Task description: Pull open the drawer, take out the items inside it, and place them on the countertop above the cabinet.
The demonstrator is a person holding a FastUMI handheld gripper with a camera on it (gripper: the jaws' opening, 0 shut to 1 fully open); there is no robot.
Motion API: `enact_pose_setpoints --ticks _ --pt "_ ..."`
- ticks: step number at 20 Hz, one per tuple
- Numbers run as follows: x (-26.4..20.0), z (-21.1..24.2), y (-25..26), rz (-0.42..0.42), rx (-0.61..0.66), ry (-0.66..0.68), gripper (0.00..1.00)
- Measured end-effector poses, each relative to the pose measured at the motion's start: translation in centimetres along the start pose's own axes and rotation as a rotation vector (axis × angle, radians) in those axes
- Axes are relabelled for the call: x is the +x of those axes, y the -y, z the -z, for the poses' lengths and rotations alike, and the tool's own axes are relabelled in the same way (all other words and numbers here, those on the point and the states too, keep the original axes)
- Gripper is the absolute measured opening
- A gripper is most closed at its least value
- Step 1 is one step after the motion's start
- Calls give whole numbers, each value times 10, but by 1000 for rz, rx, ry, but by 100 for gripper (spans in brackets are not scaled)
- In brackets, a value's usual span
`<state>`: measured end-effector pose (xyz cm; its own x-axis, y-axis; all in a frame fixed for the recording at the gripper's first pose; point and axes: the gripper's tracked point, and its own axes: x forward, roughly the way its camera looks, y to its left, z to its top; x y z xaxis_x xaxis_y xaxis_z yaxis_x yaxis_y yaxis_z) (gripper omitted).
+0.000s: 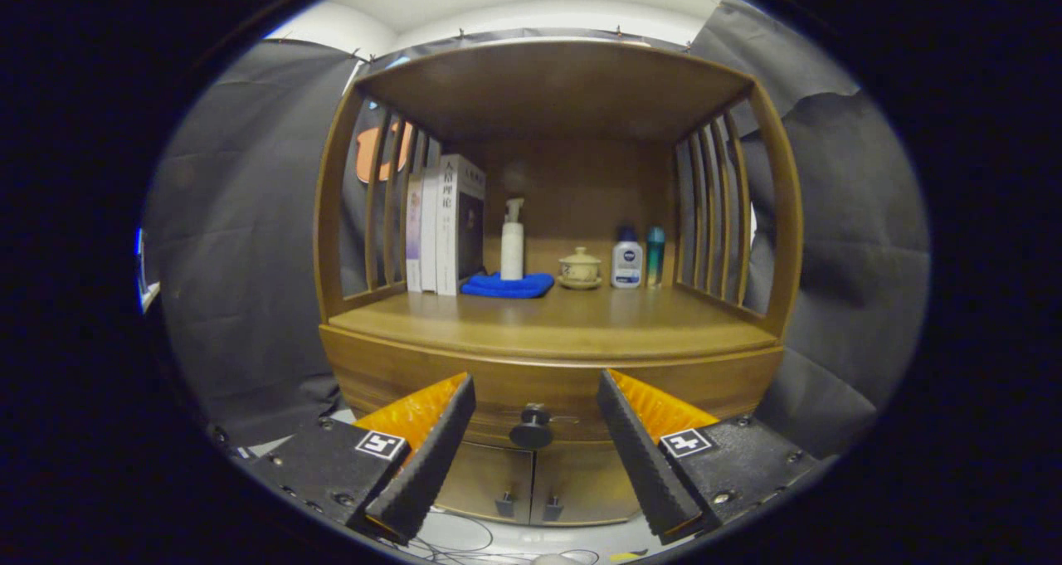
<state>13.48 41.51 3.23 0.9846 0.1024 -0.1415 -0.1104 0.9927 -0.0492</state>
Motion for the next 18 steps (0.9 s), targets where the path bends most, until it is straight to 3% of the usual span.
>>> enact_pose_setpoints --ticks 6,12,14,18 --pt "40 50 -1 26 31 -89 84" --pt "63 63 -4 52 0 -98 65" --pt "64 62 -2 58 19 -93 52" --pt "63 63 -1 77 18 -106 41"
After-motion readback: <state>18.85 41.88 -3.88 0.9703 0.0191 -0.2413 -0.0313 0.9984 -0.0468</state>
